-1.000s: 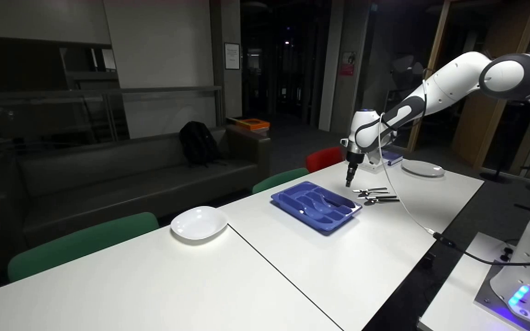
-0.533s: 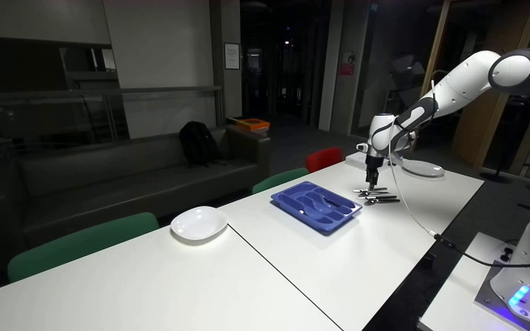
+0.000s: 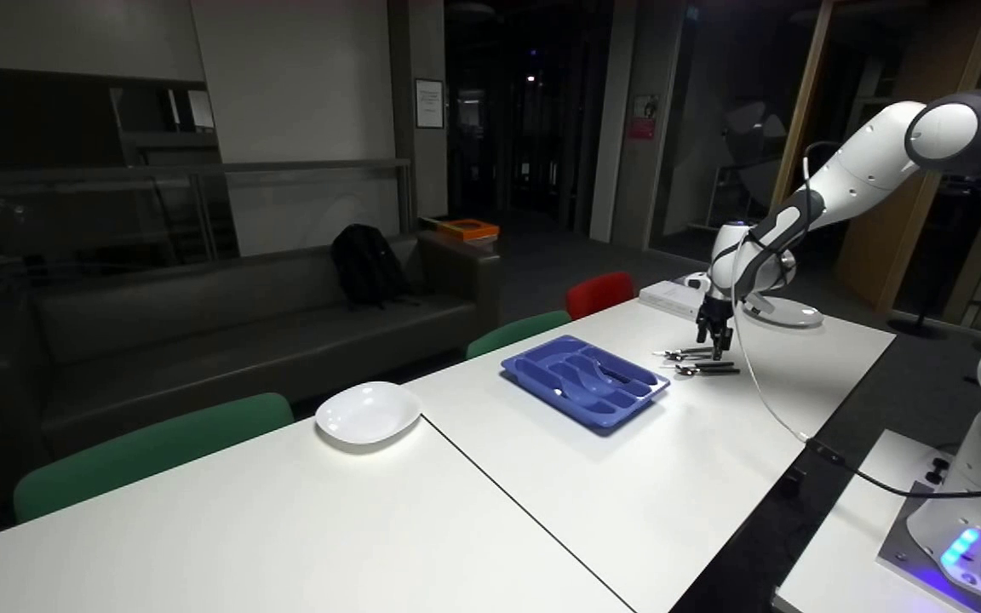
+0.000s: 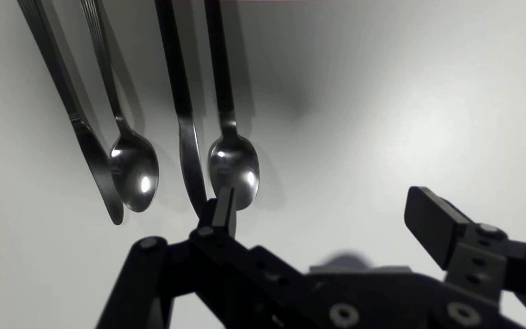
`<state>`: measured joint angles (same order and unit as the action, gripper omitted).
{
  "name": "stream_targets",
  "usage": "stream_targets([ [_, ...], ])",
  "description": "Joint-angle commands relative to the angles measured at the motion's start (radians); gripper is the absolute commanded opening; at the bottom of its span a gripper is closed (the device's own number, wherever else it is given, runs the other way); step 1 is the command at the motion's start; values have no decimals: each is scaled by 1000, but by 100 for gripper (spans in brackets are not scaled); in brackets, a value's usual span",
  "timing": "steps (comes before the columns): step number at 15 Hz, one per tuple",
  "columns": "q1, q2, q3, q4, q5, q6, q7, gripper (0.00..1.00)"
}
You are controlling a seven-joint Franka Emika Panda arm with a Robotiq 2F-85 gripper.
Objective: Pick up the silver cutlery from the counter and place it on the blue tray
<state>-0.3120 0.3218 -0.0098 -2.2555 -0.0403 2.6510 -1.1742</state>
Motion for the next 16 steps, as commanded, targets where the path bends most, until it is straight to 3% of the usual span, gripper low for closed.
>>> stream_targets([
  [1,-44,-16,5,-44,34,75,-151,100],
  [9,-106,40,12,-25,135,96,-355,100],
  [16,-122,89,8,1,136,84,-380,100],
])
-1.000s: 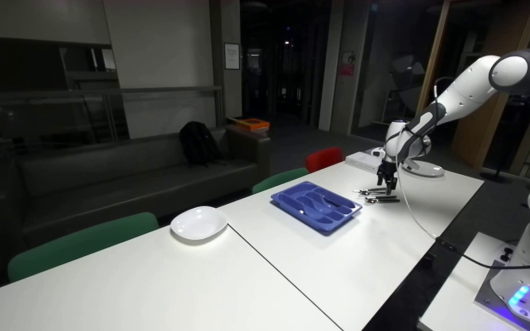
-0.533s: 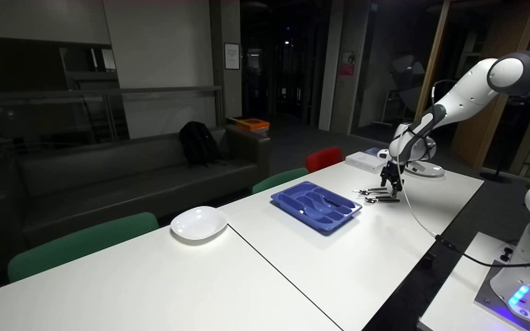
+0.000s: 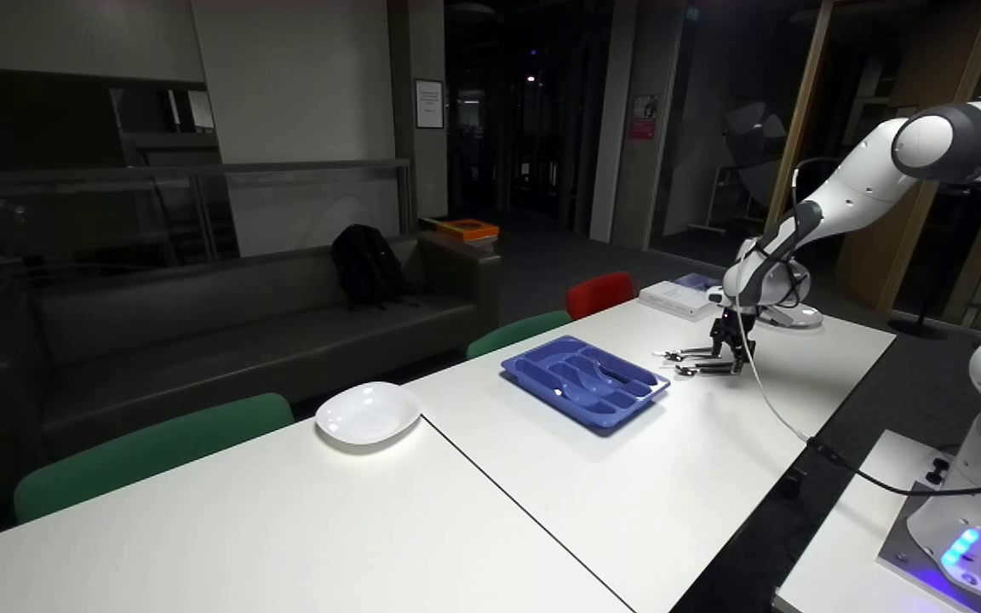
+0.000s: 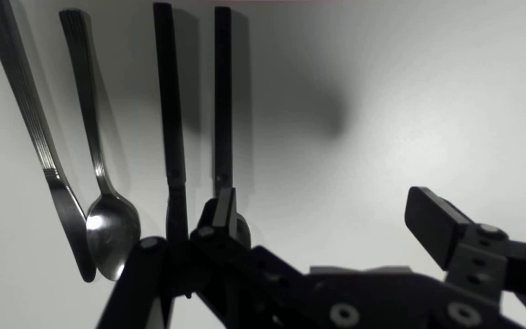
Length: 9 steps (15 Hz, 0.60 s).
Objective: Pick up the silver cutlery from the counter and place it on the blue tray
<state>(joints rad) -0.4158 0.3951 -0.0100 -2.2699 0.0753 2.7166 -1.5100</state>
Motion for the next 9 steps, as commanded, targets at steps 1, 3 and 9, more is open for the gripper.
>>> stream_targets([
  [1,-19,22,8,21,18,16,-43,100],
  [3,-15,35,7,33,11,14,-38,100],
  [9,-17,83,8,96,3,2,-30,100],
])
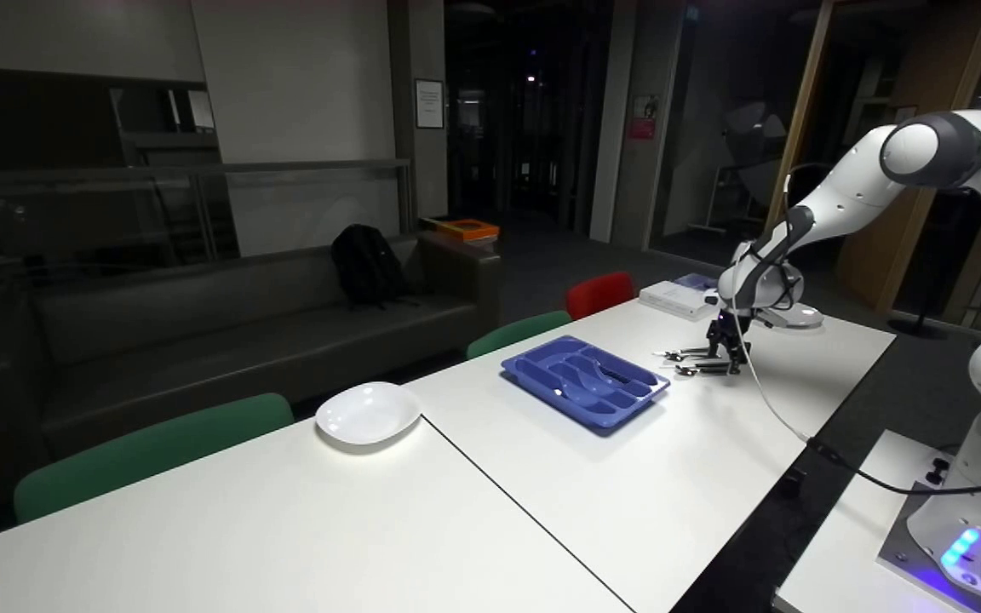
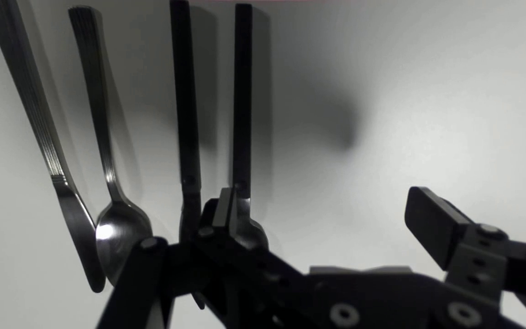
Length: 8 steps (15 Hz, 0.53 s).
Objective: Pick up the silver cutlery from the counter and place it on the blue tray
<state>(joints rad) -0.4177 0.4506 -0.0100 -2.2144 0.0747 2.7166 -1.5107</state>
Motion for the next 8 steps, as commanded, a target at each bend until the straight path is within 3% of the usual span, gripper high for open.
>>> stream_targets([
  [1,-17,36,11,50,4,0,-31,100],
  [8,-26,85,16,95,2,-6,-27,100],
])
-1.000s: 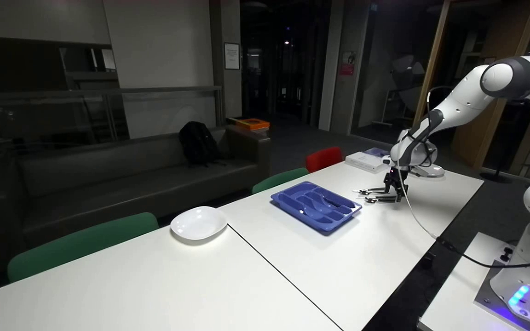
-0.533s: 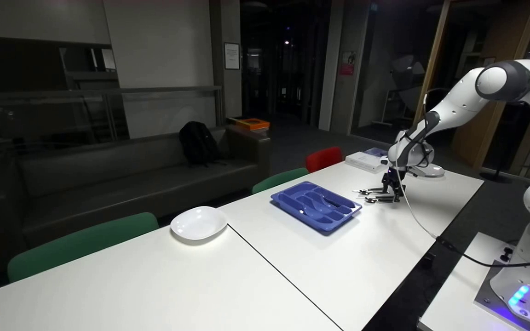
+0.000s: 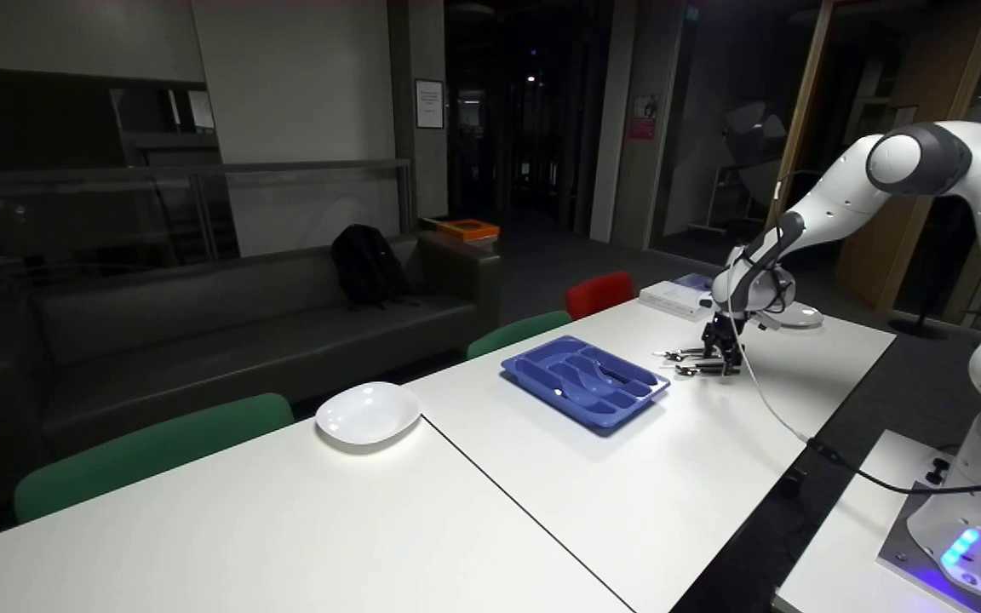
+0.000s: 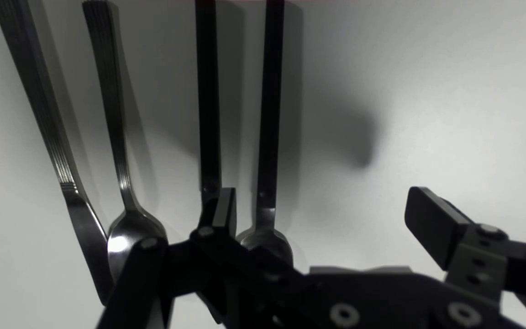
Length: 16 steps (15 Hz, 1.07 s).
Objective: Pick up the silver cutlery from the counter and place it on the blue tray
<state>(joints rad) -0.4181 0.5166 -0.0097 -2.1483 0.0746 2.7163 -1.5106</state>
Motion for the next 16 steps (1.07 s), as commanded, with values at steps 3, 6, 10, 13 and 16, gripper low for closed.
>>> stream_targets([
  [3,-28,33,18,40,1,-9,-26,100],
  [6,-31,49,19,53,1,-14,-25,100],
  [10,-37,69,22,69,1,-21,-26,100],
  [13,-39,81,22,80,0,-25,-25,100],
  [16,-44,91,23,89,0,-28,-25,100],
])
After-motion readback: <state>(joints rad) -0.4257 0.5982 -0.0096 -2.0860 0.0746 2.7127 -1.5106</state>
